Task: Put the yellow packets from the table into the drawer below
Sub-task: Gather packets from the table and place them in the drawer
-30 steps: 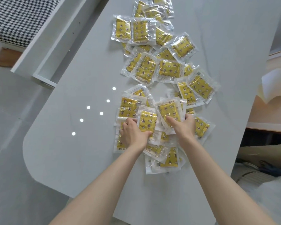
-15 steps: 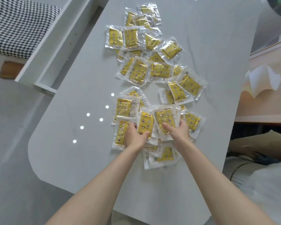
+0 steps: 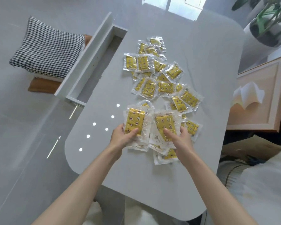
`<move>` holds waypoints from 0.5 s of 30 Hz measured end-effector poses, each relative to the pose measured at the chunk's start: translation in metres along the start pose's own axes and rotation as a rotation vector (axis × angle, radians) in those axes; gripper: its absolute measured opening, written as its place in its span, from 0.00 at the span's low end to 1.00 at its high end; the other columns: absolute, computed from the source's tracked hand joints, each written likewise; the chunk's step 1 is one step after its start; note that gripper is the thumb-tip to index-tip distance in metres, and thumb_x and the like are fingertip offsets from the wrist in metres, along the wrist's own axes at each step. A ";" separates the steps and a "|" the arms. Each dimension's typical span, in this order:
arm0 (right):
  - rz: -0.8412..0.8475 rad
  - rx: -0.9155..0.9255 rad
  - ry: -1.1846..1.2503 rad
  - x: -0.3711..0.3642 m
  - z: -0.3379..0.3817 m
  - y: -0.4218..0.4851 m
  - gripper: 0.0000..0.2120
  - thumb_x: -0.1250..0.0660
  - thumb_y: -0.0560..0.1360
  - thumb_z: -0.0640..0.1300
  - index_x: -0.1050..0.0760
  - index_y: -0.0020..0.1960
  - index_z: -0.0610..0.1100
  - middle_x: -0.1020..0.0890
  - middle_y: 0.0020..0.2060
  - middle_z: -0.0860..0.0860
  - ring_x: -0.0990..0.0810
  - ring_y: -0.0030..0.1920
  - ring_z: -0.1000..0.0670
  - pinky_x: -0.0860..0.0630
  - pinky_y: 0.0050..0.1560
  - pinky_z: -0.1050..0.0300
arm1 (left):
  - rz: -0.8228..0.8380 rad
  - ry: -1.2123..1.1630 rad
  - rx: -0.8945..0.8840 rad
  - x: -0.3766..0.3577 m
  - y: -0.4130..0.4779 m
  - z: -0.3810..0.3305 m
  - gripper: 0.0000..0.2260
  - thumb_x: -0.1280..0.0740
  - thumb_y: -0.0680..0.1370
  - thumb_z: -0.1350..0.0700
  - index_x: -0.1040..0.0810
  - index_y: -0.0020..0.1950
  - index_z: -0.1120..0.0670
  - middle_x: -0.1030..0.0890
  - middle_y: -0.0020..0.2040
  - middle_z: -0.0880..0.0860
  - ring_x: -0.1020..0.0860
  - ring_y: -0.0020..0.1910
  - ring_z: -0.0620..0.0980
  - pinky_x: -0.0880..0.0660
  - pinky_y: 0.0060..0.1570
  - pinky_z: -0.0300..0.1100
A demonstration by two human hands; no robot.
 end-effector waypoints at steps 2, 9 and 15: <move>0.028 0.036 0.000 -0.012 0.013 -0.020 0.39 0.24 0.68 0.52 0.38 0.74 0.46 0.31 0.71 0.52 0.31 0.70 0.47 0.33 0.68 0.45 | 0.016 -0.037 -0.014 0.022 -0.017 -0.010 0.08 0.30 0.75 0.59 0.23 0.53 0.55 0.16 0.47 0.52 0.18 0.42 0.48 0.24 0.38 0.39; 0.041 0.125 -0.002 -0.079 0.043 -0.097 0.48 0.22 0.63 0.57 0.40 0.75 0.43 0.32 0.72 0.49 0.33 0.72 0.46 0.35 0.71 0.43 | 0.061 -0.079 -0.058 0.117 -0.069 -0.035 0.15 0.29 0.75 0.57 0.24 0.61 0.57 0.15 0.50 0.51 0.17 0.48 0.51 0.21 0.50 0.46; 0.058 0.129 0.078 -0.156 0.049 -0.151 0.28 0.26 0.71 0.45 0.32 0.68 0.45 0.22 0.62 0.50 0.22 0.61 0.47 0.29 0.64 0.45 | 0.058 -0.045 -0.105 0.212 -0.097 -0.049 0.12 0.28 0.74 0.58 0.22 0.56 0.58 0.15 0.49 0.54 0.17 0.50 0.55 0.22 0.56 0.54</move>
Point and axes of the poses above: each hand's wrist, its own y-axis towards the middle knuckle, its own x-axis out of the back of the hand, z = x × y, the point moved 3 cm from there along y, towards the middle knuckle
